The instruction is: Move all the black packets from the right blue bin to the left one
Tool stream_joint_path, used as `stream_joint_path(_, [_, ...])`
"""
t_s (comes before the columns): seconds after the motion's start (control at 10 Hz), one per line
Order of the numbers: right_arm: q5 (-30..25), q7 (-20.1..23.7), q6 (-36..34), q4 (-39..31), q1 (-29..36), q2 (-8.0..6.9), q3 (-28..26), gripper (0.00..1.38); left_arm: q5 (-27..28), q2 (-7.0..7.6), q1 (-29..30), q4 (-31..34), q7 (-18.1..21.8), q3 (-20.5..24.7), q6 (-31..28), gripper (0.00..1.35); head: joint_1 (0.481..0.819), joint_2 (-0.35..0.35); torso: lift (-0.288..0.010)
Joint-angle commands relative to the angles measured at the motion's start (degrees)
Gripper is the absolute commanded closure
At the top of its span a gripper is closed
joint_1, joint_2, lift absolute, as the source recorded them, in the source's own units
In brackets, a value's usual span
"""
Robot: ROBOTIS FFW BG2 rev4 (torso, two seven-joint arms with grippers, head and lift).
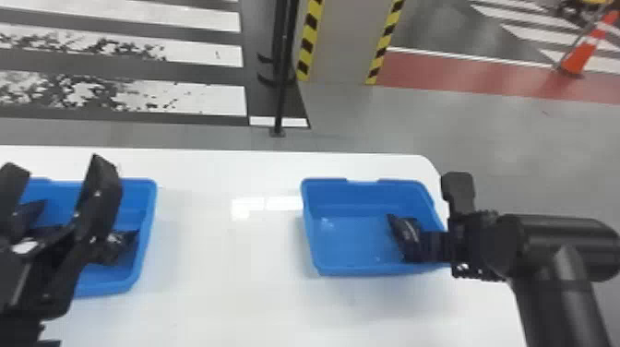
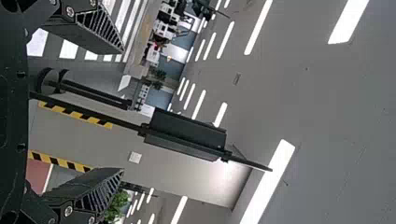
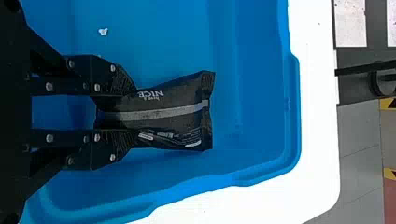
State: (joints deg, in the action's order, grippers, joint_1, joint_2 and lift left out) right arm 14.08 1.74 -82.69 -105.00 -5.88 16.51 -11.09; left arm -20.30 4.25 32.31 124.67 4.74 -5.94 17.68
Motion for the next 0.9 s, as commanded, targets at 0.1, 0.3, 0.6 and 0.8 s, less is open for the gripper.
stream_joint_path(0.1, [-0.02,0.1,11.39,-5.17,4.61,-1.22,-0.68,1.1,-0.27,-0.03,-0.11,-0.29,0.0,0.0,0.61,0.14,0.695,-0.236,-0.14])
stream_joint_path(0.3, [0.55,3.44,25.04,-7.56,6.72,-1.83,-0.91,1.1,-0.27,-0.03,-0.11,-0.29,0.0,-0.11,0.75,0.14,0.695,-0.222,-0.14])
stream_joint_path(0.6, [4.89,14.43,49.93,-6.58,7.28,-1.13,4.69,1.1,-0.72,0.14,-0.25,-0.29,0.0,-0.57,2.16,0.14,0.695,-0.15,-0.14])
stream_joint_path(0.8, [11.75,17.59,57.52,-7.85,7.84,0.54,14.4,1.1,-2.55,0.41,-0.81,-0.29,0.0,-1.83,0.89,0.14,0.666,-0.063,-0.14])
